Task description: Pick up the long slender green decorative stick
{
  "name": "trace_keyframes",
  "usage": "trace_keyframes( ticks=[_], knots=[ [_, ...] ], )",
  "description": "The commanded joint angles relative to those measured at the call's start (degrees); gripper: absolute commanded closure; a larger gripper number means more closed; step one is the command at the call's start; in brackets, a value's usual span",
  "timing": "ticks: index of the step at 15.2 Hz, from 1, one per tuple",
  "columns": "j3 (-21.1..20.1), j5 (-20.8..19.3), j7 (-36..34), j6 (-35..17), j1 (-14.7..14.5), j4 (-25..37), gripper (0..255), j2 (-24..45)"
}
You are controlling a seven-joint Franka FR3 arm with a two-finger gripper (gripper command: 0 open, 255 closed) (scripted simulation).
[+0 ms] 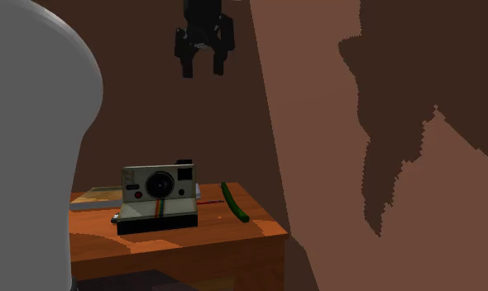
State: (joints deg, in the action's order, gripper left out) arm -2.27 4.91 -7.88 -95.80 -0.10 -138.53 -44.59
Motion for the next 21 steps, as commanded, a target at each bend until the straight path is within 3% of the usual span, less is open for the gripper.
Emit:
trace_keyframes(
  ticks=[1, 11, 21],
  knots=[
    [0.0, 0.0, 0.0, 0.0, 0.0, 0.0, 0, 0.0],
    [2.4, -3.2, 17.3, -16.9, -4.3, -0.4, 0, 19.2],
    [2.0, -5.6, 32.3, -30.2, -7.5, 6.0, 0, 41.2]
  ],
)
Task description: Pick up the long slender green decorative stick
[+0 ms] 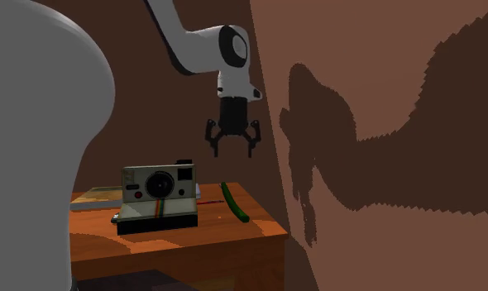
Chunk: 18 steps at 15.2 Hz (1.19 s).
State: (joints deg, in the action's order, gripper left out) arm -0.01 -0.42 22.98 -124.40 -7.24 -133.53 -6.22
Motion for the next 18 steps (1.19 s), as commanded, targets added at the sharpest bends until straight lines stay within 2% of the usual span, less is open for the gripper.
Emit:
trace_keyframes(
  ticks=[1, 8, 18],
  knots=[
    [-0.4, -0.6, 2.7, -2.7, -0.6, 1.9, 0, 5.0],
    [-2.2, -3.8, 10.7, -8.8, -2.2, 9.6, 0, 20.0],
    [-2.1, -4.7, 10.5, -14.1, -2.5, 9.6, 0, 25.4]
  ],
)
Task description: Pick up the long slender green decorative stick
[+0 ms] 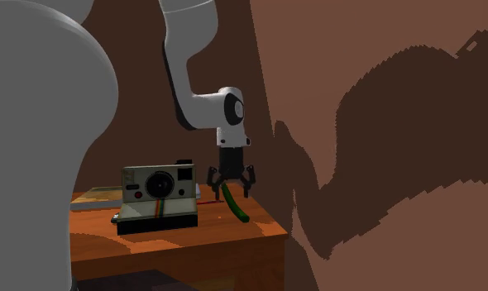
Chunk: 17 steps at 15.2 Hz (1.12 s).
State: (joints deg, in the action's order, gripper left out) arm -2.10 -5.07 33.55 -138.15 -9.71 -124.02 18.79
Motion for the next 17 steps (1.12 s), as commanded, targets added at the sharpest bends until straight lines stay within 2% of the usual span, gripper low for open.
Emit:
trace_keyframes(
  ticks=[1, 10, 17],
  knots=[
    [0.0, 0.0, 0.0, -0.3, 0.0, 0.0, 255, 0.3],
    [0.0, -0.1, 0.0, -0.4, 0.0, 0.1, 255, 0.4],
    [-0.2, 0.5, 0.5, 4.2, 0.1, 0.6, 255, -3.7]
  ],
)
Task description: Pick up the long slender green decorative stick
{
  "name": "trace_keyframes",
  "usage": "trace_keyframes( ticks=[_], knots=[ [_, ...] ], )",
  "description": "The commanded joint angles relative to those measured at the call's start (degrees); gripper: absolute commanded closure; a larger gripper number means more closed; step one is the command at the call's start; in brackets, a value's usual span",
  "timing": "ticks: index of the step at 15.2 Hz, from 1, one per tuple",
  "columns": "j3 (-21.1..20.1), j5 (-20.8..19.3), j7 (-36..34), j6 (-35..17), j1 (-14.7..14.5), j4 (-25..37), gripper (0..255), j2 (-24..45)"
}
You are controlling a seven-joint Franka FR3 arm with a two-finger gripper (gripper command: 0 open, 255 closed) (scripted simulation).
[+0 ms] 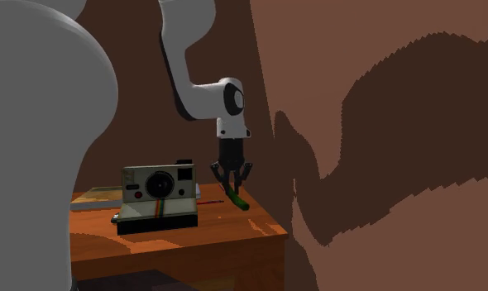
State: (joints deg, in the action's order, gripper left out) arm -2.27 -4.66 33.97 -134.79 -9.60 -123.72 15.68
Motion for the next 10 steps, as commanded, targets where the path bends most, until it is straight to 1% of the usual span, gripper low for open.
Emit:
trace_keyframes(
  ticks=[1, 8, 10],
  knots=[
    [-0.1, 0.2, 0.1, 1.6, 0.0, 0.4, 255, -1.1],
    [-0.2, 0.6, 0.6, 6.3, 0.1, 1.6, 255, -4.7],
    [-0.2, 0.6, 0.6, 6.5, 0.1, 1.7, 255, -4.8]
  ],
)
